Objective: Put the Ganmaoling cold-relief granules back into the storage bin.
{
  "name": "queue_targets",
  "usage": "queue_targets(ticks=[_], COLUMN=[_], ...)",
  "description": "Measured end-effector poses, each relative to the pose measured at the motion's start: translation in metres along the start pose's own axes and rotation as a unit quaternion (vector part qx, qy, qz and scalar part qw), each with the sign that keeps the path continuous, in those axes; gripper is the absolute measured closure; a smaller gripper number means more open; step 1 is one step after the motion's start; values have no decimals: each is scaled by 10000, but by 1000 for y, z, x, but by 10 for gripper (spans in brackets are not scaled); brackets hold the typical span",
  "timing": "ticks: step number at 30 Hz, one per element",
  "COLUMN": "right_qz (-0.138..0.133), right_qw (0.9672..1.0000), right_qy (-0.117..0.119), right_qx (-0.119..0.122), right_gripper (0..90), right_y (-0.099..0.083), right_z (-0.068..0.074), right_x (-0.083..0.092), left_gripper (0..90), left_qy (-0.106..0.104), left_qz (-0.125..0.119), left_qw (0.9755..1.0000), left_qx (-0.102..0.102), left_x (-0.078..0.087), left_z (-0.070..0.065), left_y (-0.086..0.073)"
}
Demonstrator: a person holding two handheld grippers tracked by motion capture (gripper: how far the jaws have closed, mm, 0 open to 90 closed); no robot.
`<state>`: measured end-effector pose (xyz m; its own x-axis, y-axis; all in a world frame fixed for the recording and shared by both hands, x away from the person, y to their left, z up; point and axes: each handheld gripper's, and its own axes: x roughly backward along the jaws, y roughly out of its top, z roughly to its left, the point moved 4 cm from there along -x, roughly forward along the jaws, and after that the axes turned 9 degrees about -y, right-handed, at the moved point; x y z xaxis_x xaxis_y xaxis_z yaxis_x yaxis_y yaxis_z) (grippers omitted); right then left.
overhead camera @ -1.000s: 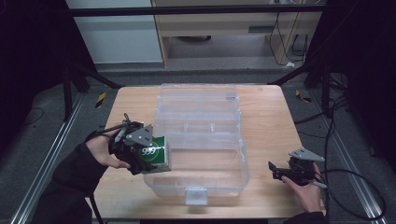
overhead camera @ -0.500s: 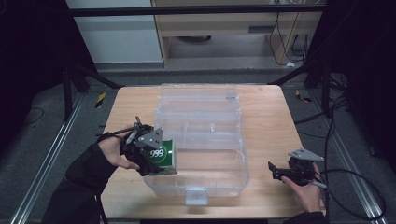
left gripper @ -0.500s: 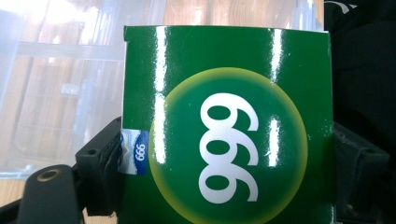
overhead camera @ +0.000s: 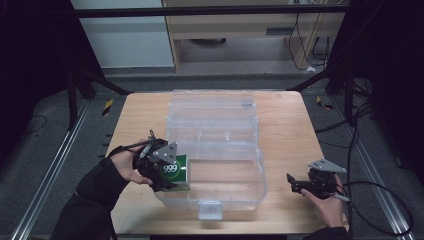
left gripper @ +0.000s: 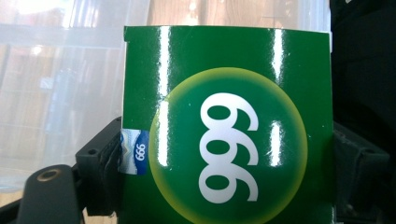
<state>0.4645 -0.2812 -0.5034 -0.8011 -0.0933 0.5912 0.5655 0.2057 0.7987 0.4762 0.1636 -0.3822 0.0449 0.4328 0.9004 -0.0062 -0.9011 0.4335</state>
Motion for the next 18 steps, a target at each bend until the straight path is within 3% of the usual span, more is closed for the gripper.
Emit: queue_targets(ticks=[14,15,18], right_qz=[42,29,42], right_qw=[10000,10000,10000], right_qy=[19,4,7], right_qx=[24,49,51], right_gripper=[16,16,16], right_y=[-1,-1,-1], right_z=[2,1,1], right_x=[0,-1,-1], left_gripper=[150,150,150], left_qy=[-103,-126,-132], left_qz=[-10,46,46], left_qw=[9999,9998,9998], left_qx=[46,163,163], left_x=[-16,-16,-20], left_z=[1,0,0], left_y=[-9,-10,-12])
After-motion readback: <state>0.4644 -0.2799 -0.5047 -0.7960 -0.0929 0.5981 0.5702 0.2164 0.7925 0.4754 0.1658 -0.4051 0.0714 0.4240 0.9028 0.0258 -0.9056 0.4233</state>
